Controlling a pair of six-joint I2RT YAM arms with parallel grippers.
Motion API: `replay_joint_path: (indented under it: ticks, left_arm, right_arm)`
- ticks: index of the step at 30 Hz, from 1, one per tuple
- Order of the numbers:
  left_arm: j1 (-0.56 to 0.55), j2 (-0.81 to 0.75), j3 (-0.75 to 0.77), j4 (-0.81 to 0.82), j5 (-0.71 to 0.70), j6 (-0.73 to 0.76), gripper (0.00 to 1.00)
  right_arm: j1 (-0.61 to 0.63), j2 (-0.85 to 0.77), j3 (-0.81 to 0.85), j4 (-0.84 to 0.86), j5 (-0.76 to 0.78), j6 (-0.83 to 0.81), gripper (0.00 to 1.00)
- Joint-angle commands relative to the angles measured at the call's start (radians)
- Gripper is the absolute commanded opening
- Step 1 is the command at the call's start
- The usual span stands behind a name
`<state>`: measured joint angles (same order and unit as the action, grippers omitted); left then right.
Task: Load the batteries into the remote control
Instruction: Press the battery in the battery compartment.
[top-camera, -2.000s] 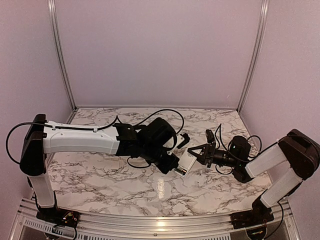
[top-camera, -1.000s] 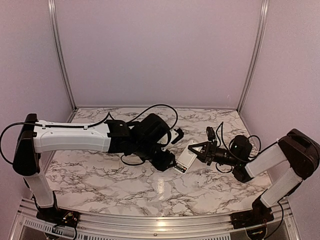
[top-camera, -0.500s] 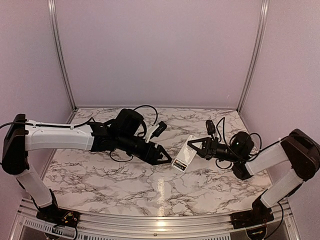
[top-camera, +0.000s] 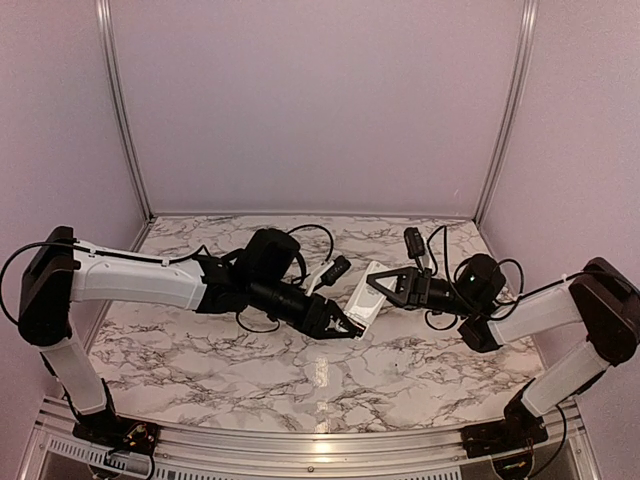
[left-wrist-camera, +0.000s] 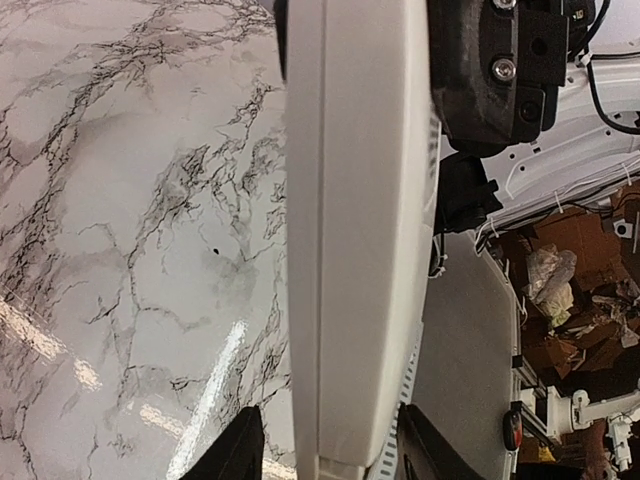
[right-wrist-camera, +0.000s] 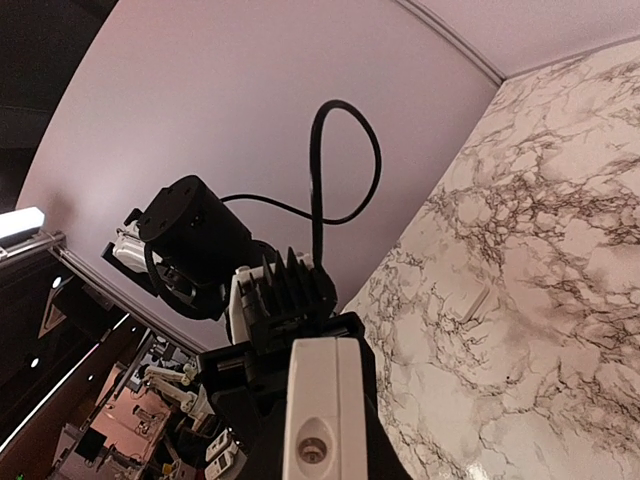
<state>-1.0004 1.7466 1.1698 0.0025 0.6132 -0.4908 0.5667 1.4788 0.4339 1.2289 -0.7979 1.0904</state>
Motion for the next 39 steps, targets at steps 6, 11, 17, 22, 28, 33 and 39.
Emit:
replay_joint_path:
  ticks: [6,11,17,22,28,33,39]
  left_arm:
    - [-0.004,0.039,0.026,0.039,0.0,-0.036,0.43]
    - [-0.003,0.041,0.014,0.077,0.008,-0.064,0.44]
    - [-0.001,0.054,0.021,0.051,-0.027,-0.072,0.31]
    - [-0.001,0.062,0.039,-0.024,-0.074,-0.025,0.23]
    - [-0.001,0.059,0.073,-0.12,-0.13,0.032,0.31]
    - [0.016,0.014,0.055,-0.113,-0.13,0.04,0.55]
    - [0.036,-0.06,0.012,-0.093,-0.189,0.082,0.64]
  right_arm:
    - [0.025,-0.011,0.05,-0.028,0.029,-0.029,0.0]
    - [0.026,-0.014,0.048,-0.026,0.031,-0.03,0.0]
    - [0.027,-0.018,0.046,-0.025,0.031,-0.027,0.0]
    - [0.025,-0.019,0.046,-0.025,0.032,-0.023,0.0]
    - [0.017,-0.02,0.043,-0.019,0.028,-0.011,0.0]
    - [-0.001,-0.017,0.02,-0.008,0.028,-0.003,0.0]
    - [-0.016,-0.032,0.001,-0.039,0.04,-0.01,0.0]
